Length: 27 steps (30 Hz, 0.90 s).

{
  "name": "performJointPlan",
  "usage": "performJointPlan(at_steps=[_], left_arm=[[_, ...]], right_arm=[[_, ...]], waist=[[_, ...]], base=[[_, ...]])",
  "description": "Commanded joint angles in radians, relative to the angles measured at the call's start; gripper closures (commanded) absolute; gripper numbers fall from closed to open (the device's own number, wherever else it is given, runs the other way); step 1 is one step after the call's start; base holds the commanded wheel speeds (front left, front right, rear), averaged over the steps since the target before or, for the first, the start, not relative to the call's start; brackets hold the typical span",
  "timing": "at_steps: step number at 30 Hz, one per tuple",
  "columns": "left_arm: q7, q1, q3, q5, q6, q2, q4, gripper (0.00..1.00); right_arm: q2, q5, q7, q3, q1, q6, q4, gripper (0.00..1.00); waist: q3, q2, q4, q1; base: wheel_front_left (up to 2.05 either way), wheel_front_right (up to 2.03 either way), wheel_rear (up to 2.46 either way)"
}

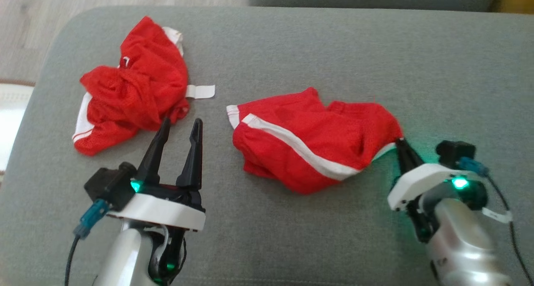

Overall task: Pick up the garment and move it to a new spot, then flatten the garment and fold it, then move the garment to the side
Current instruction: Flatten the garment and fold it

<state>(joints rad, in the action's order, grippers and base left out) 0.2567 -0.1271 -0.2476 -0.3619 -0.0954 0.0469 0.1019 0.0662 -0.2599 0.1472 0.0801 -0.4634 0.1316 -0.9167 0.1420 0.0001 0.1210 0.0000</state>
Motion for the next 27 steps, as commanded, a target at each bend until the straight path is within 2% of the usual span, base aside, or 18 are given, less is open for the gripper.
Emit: performJointPlan(at_steps=[1, 7, 15, 20, 27], left_arm=[[0.005, -0.025, 0.034, 0.009, 0.006, 0.003, -0.032, 0.0], [0.005, -0.017, 0.042, 0.008, 0.01, 0.003, -0.04, 0.0], [0.005, -0.017, 0.036, 0.018, 0.005, 0.003, -0.033, 0.0], [0.005, -0.039, 0.013, 0.016, -0.009, 0.003, -0.003, 0.0], [0.004, -0.113, -0.103, -0.034, -0.032, 0.003, 0.12, 0.0]], right_arm=[[0.016, 0.02, 0.02, -0.007, -0.01, -0.001, 0.026, 1.0], [0.054, 0.116, 0.013, -0.157, 0.045, -0.001, 0.071, 1.0], [0.021, 0.194, -0.043, -0.286, 0.13, -0.001, 0.194, 1.0], [-0.008, 0.188, -0.059, -0.281, 0.174, -0.001, 0.292, 1.0], [-0.015, 0.12, -0.053, -0.23, 0.206, -0.001, 0.365, 1.0]], waist=[[-0.017, -0.0001, -0.019, 0.0], [-0.038, -0.0001, -0.057, 0.0], [-0.034, -0.0001, -0.091, 0.0], [-0.019, -0.0001, -0.115, 0.0], [-0.014, -0.0001, -0.142, 0.0]], base=[[0.0, 0.0, 0.0], [0.0, 0.0, 0.0], [0.0, 0.0, 0.0], [0.0, 0.0, 0.0], [0.0, 0.0, 0.0]])
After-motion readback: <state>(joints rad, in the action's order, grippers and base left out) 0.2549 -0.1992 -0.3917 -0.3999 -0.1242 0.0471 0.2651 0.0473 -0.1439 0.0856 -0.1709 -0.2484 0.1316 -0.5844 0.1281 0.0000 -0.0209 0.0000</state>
